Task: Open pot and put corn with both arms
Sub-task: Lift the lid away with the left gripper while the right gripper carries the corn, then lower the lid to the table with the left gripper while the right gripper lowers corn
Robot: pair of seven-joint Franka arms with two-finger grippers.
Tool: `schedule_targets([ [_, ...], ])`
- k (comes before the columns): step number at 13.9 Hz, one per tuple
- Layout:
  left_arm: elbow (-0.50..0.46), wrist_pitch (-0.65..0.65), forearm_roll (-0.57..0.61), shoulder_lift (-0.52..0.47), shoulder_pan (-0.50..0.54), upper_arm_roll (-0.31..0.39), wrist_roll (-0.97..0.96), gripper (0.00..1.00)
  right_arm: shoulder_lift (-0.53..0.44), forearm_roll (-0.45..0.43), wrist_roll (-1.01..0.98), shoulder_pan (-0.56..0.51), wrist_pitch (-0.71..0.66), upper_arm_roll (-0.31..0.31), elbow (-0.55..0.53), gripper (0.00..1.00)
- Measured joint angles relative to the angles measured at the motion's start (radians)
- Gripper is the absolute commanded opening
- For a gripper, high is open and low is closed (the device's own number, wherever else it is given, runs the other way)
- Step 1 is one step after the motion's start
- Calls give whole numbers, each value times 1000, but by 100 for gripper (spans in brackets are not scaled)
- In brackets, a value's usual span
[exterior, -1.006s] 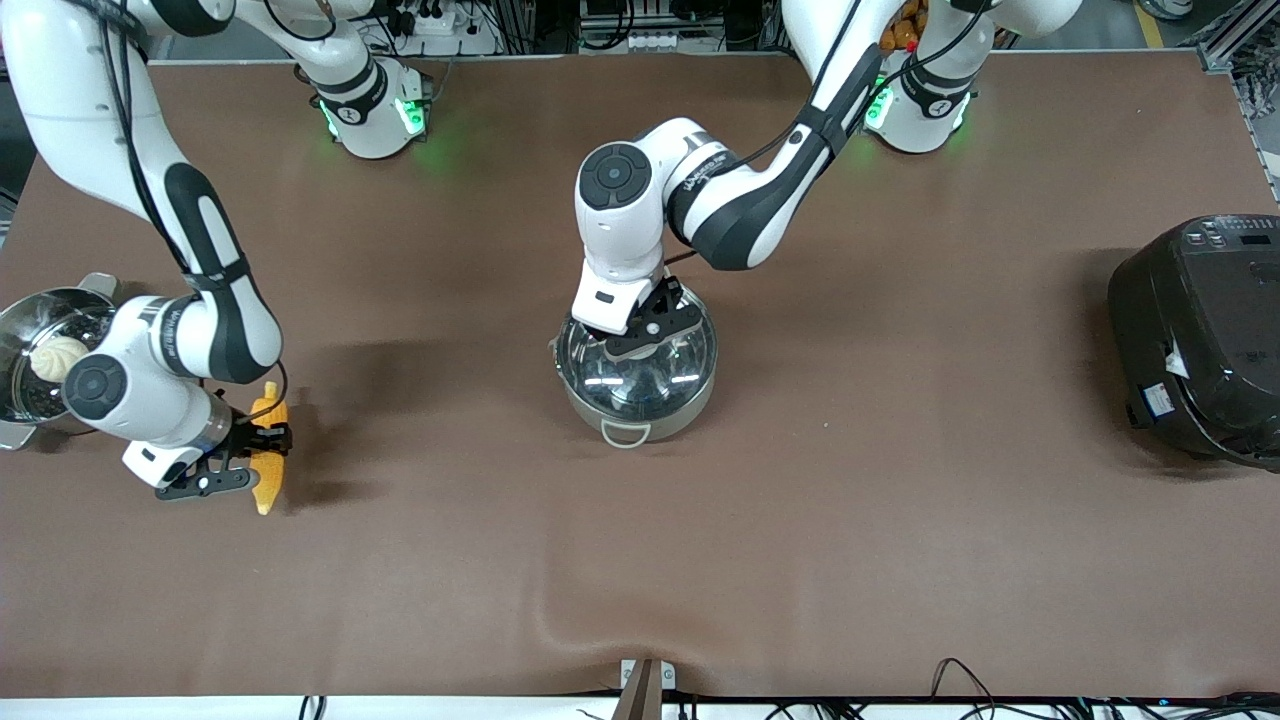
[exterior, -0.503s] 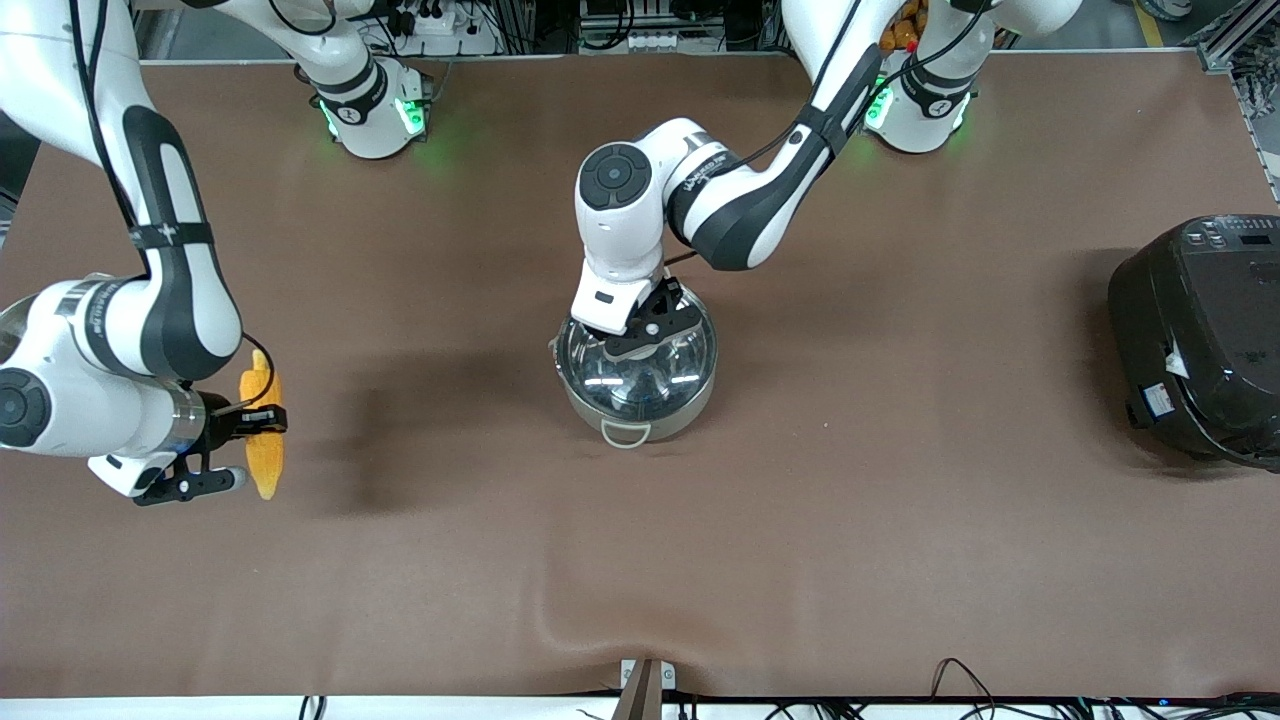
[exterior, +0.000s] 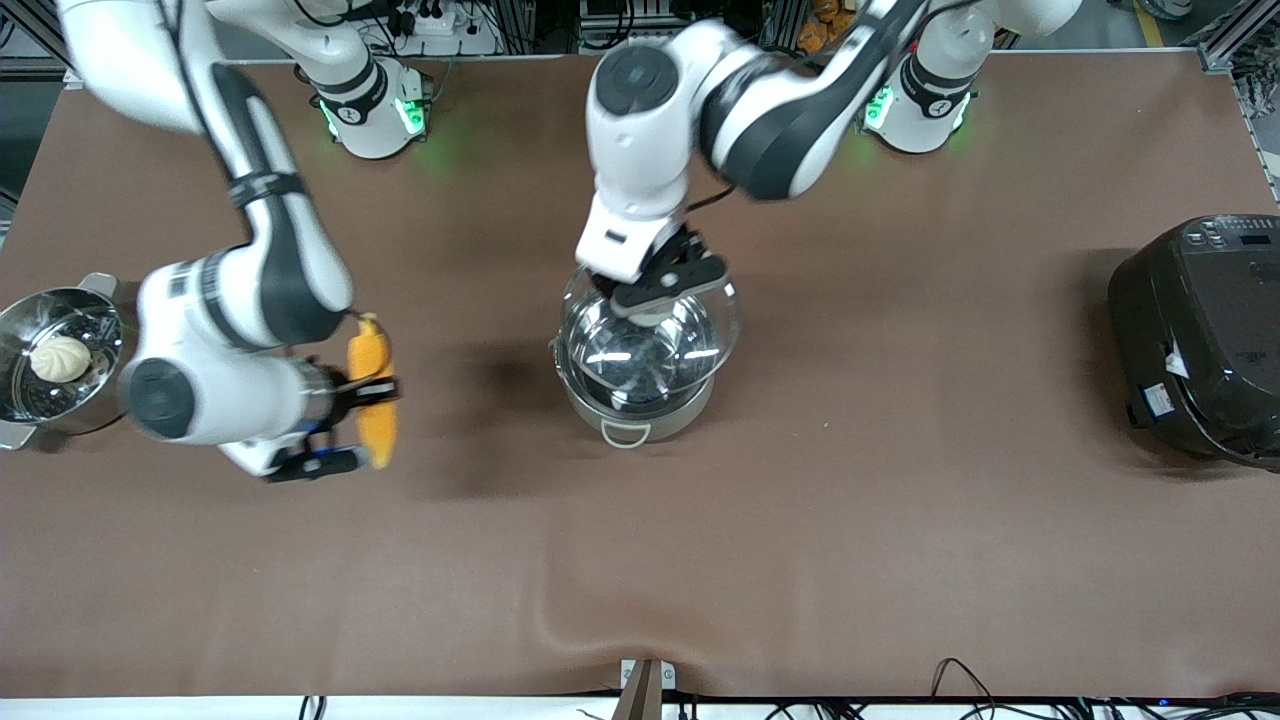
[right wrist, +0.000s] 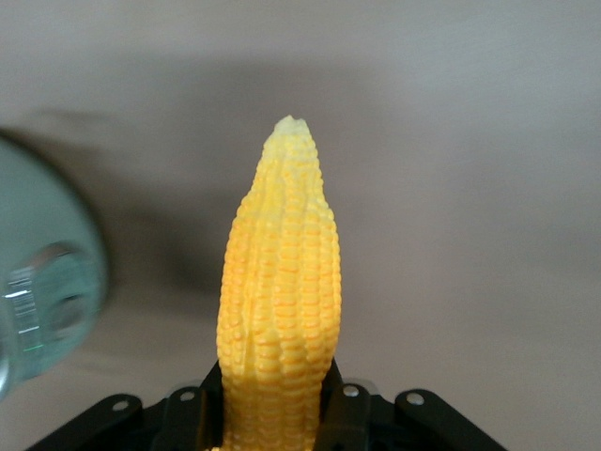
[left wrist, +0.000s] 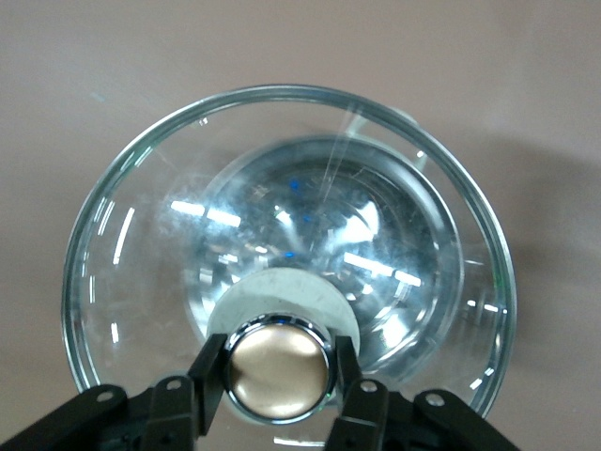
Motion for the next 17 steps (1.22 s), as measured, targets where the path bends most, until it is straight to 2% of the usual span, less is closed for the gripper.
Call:
schedule_targets([
  [2,-24,-52,0,-84,96,1,154,0,-5,22,48,97,-10,6,2,0],
  [5,-100,-110,-6,-182,280,3,447,0,-8,18,103,304,-5,8,21,0],
  [8,-201,-112,-10,-221,431,4,656,0,-7,-31,133,469,65,6,53,0],
  [11,-309,-66,-11,-218,519,3,742,0,24,-64,127,502,198,2,52,0],
  [15,-523,144,-11,-213,556,3,747,0,92,-104,38,502,355,-4,58,1],
  [17,-611,232,-11,-211,583,3,747,0,113,-110,-32,501,370,-7,73,2],
])
